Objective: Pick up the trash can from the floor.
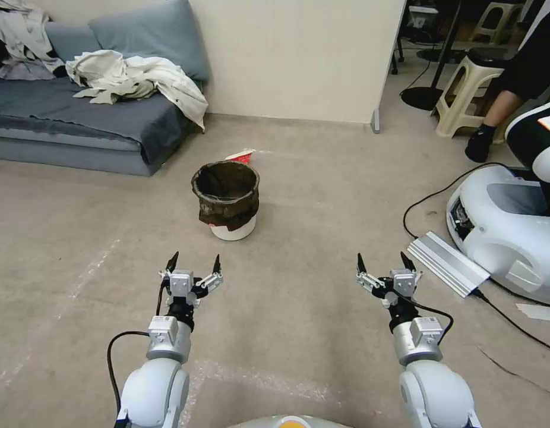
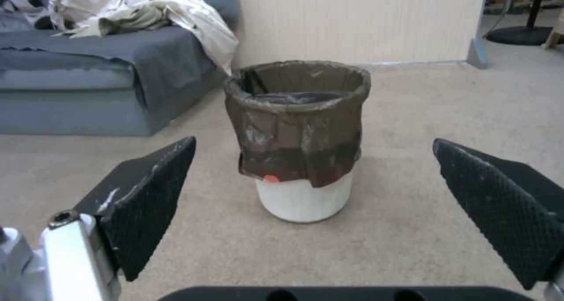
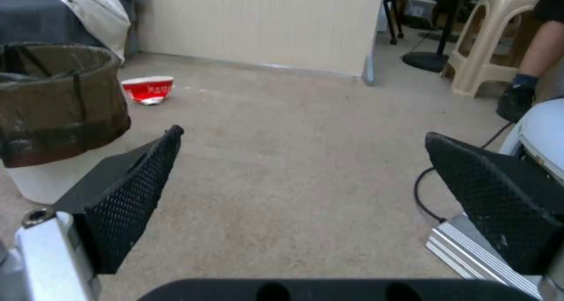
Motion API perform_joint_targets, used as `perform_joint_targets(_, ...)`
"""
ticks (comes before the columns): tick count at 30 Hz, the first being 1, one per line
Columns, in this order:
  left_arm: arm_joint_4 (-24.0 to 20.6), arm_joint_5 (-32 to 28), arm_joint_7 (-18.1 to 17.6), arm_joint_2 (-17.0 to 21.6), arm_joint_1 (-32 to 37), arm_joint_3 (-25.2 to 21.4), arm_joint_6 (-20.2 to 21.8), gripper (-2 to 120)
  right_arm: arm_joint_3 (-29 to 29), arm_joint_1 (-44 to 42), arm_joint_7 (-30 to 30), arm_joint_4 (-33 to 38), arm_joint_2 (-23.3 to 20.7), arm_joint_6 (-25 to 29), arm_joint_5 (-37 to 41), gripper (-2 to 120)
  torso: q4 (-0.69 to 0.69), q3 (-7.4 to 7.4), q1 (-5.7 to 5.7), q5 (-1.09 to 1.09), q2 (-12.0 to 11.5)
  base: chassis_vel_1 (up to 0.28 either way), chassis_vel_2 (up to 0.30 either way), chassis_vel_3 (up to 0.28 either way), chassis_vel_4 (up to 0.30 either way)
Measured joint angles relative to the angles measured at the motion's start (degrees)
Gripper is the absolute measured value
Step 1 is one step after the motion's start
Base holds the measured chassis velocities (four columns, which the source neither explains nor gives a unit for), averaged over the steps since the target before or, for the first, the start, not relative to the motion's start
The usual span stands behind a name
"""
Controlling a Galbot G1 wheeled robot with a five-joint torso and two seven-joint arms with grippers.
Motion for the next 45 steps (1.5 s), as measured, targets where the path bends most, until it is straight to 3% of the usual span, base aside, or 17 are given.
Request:
perform_joint_targets(16,-0.4,0.1,-0.2,0.0,0.4,0.1,0.0,100,0.0,0.0,0.0,0.0,0.0,0.0,0.0,100,0.0,0.0,0.0,-0.01,0.0,0.0,0.0,0.0,0.0)
perform_joint_targets(20,-5.9,1.6,-2.2,-0.6,3.4,1.8,-0.6,100,0.4,-2.8,1.0,3.3,1.2,1.3,-2.1,100,0.03,0.0,0.0,0.04,0.0,0.0,0.0,0.0,0.0)
perform_joint_targets(23,-10.0,2.7,-3.7,-1.0,5.5,3.1,-1.0,100,1.0,-6.2,2.1,7.4,2.6,3.0,-4.5,100,-0.04,-0.01,0.0,-0.06,0.0,0.0,0.0,0.0,0.0)
perform_joint_targets(26,-14.5,3.9,-5.4,-1.5,8.0,4.5,-1.5,100,1.3,-7.5,1.2,9.1,3.0,2.9,-3.3,100,-0.03,-0.01,-0.01,0.04,0.0,0.0,0.0,0.0,0.0)
perform_joint_targets(28,-14.7,4.0,-5.5,-1.5,8.1,4.6,-1.5,100,1.3,-7.5,1.1,9.2,3.0,2.9,-3.3,100,-0.03,-0.01,-0.01,0.03,0.0,0.0,0.0,0.0,0.0)
perform_joint_targets(29,-17.8,4.8,-7.1,-1.9,10.0,5.7,-1.6,100,1.4,-7.8,0.6,9.7,3.0,2.5,-2.5,100,0.02,-0.01,0.0,0.06,0.0,0.0,0.0,0.0,0.0)
perform_joint_targets(32,-17.9,5.2,-8.1,-1.9,10.5,5.8,-1.1,100,1.5,-8.0,0.4,9.7,3.0,2.2,-2.4,100,0.02,0.0,-0.01,-0.04,0.0,0.0,0.0,0.0,0.0)
perform_joint_targets(38,-15.4,5.2,-8.7,-1.6,10.5,4.3,-0.6,100,2.2,-8.1,-0.2,8.9,2.8,2.1,-2.1,100,0.0,0.0,-0.01,0.02,0.0,0.0,0.0,0.0,0.0)
perform_joint_targets(40,-12.7,4.7,-7.9,-1.1,10.2,3.0,-0.7,100,2.6,-8.1,-0.3,8.9,2.5,2.2,-1.3,100,0.0,0.0,-0.01,-0.01,0.0,0.0,0.0,0.0,0.0)
perform_joint_targets(45,-12.2,2.0,-6.5,-1.3,10.2,2.8,-0.3,100,2.8,-8.1,-0.3,9.3,2.4,2.3,-0.7,100,0.0,0.0,0.0,0.0,0.0,0.0,0.0,0.0,0.0)
